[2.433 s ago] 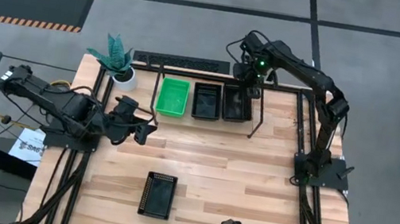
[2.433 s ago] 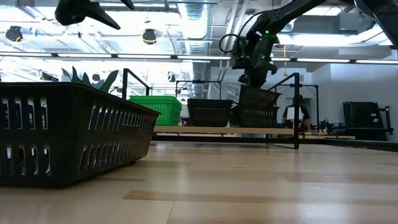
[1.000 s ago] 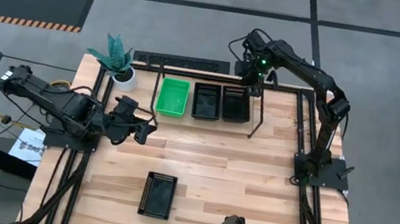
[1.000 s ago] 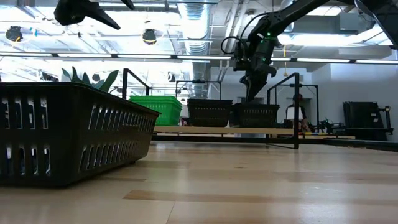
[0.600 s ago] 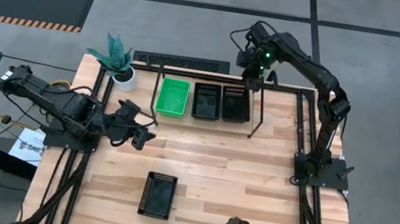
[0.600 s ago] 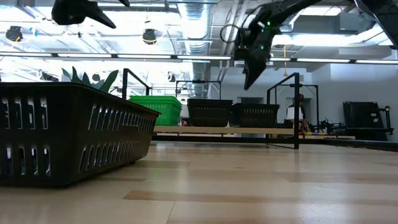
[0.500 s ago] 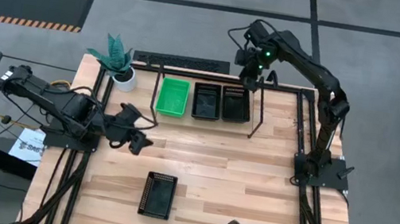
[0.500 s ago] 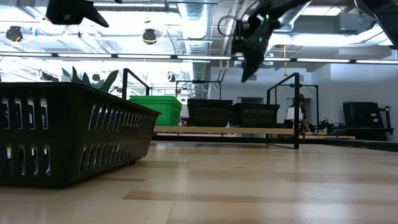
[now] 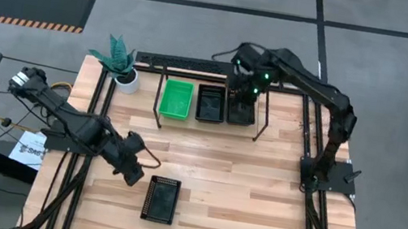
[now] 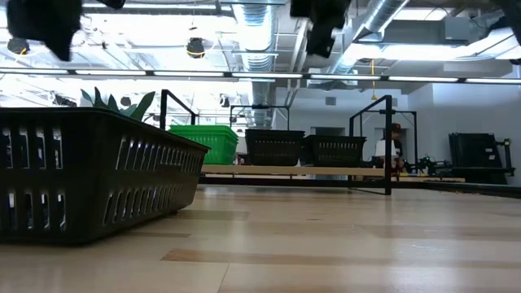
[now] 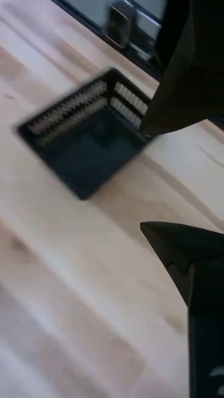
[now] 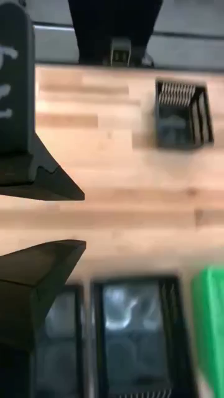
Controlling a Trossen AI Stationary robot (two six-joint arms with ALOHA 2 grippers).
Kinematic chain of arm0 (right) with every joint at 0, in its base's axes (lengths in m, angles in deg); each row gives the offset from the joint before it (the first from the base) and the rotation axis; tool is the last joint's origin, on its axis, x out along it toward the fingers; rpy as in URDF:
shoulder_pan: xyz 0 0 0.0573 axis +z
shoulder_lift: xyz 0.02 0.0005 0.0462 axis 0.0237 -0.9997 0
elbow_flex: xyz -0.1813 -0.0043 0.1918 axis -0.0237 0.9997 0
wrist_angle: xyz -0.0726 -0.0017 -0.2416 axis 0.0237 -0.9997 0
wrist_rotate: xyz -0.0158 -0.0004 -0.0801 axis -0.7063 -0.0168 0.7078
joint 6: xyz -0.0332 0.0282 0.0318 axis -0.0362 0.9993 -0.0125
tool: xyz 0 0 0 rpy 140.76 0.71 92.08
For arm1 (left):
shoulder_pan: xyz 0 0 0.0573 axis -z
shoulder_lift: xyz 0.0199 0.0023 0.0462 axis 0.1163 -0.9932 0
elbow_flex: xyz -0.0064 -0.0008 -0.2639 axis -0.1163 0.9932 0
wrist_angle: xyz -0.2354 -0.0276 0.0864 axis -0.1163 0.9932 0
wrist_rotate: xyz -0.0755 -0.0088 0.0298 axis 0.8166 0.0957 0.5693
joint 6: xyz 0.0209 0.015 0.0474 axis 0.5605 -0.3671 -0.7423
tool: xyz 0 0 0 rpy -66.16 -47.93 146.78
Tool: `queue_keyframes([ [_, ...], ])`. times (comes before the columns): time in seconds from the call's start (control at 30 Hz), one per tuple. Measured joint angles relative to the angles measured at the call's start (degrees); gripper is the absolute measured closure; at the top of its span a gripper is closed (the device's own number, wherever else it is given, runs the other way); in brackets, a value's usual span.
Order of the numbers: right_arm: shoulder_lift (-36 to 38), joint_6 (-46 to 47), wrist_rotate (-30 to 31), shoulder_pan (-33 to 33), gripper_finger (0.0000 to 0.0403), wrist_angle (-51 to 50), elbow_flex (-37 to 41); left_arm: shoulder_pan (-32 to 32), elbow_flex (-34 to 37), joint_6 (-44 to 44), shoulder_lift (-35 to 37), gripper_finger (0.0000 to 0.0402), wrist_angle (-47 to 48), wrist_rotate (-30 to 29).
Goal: Stack baskets on shelf by color
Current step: Stack the black bin on top of the black stacked bins on the shelf
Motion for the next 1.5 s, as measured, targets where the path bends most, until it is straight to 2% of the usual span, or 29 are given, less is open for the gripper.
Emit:
queue_keyframes([
  [0.1,2.64,3.87,0.02,5.24,0.027,-0.28,0.0,3.29,0.0,1.92,-2.25,0.0175,0.26,2.51],
  [0.27,8.05,10.49,1.66,14.44,0.027,-0.22,0.0,8.48,0.0,7.99,-5.47,0.0175,-0.31,2.09],
  [0.47,13.11,22.02,13.68,28.09,0.0271,-0.83,0.0,13.76,0.03,19.47,-9.15,0.0175,-4.98,-2.22],
  [0.73,15.17,36.82,31.03,48.13,0.0271,-0.51,0.0,17.36,0.03,24.69,-19.09,0.0175,-6.72,-4.53],
  [0.9,13.51,42.23,38.45,55.68,0.0271,-0.21,0.04,14.24,0.05,23.06,-27.44,0.0175,-9.56,-5.67],
  [1.03,12.2,47.1,39.37,58.5,0.0271,-0.18,0.04,9.62,0.05,17.62,-31.42,0.0175,-20.27,-6.49],
  [1.2,9.78,50.8,41.23,60.49,0.0271,-0.78,0.04,3.62,0.0,6.06,-34.26,0.0175,-38.99,-7.8],
  [1.3,8.02,50.87,42.63,60.79,0.0271,-1.21,0.02,-0.08,0.0,1.55,-36.44,0.0175,-46.99,-6.93],
  [1.37,6.64,50.79,43.54,60.54,0.0271,-1.55,0.05,-2.36,-0.26,-1.18,-37.75,0.0175,-50.92,-5.17],
  [1.5,5.06,49.9,43.78,59.35,0.0269,-3.05,0.07,-5.54,-2.66,-5.4,-38.6,0.0175,-52.75,-2.96],
])
